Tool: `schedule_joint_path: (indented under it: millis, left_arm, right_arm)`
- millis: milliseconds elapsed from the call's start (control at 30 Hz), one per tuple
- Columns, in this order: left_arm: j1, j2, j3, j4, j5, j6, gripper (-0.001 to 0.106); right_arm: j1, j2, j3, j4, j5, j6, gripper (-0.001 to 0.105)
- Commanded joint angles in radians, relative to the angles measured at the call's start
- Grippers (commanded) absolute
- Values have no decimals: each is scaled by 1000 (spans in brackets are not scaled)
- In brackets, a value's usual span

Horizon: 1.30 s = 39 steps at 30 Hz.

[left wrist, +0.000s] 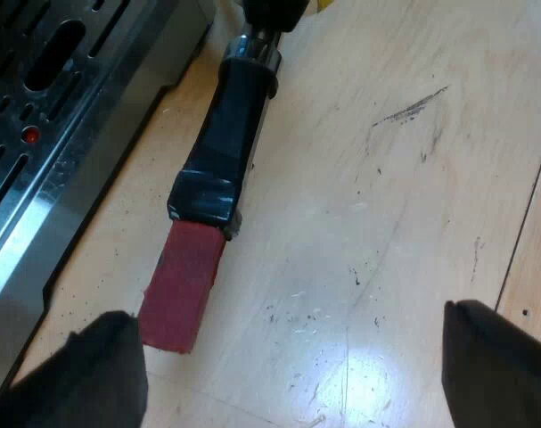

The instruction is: Put the handle in the coffee machine

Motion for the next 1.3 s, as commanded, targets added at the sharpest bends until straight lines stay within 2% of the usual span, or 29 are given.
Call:
schedule_joint_path:
  millis: [33,367,500,567,733,833,933,1067,1300]
  left_arm:
    - [-5,2,-5,-1,6,1,70]
    - [-5,2,2,0,4,2,70]
    - [-5,2,26,0,4,58,70]
    - [-5,2,54,0,7,124,70]
    - [-5,2,98,-7,7,181,70]
    - [-5,2,114,-26,45,188,70]
    - [-5,7,127,-69,86,187,70]
    - [-5,40,160,-142,104,187,70]
    - [-5,96,163,-177,167,187,70]
  right_arm:
    - [-2,-16,-12,2,-70,3,0]
    - [1,-16,-14,23,-113,-72,0]
    - [1,-16,-14,34,-113,-105,0]
    - [1,-16,-14,35,-113,-117,0]
    - [1,-16,-14,35,-121,-132,0]
    - [1,-16,-14,35,-121,-137,0]
    - [1,-16,-14,33,-165,-156,0]
    - [1,-16,-14,34,-203,-180,0]
    - [1,-16,-14,34,-209,-186,0]
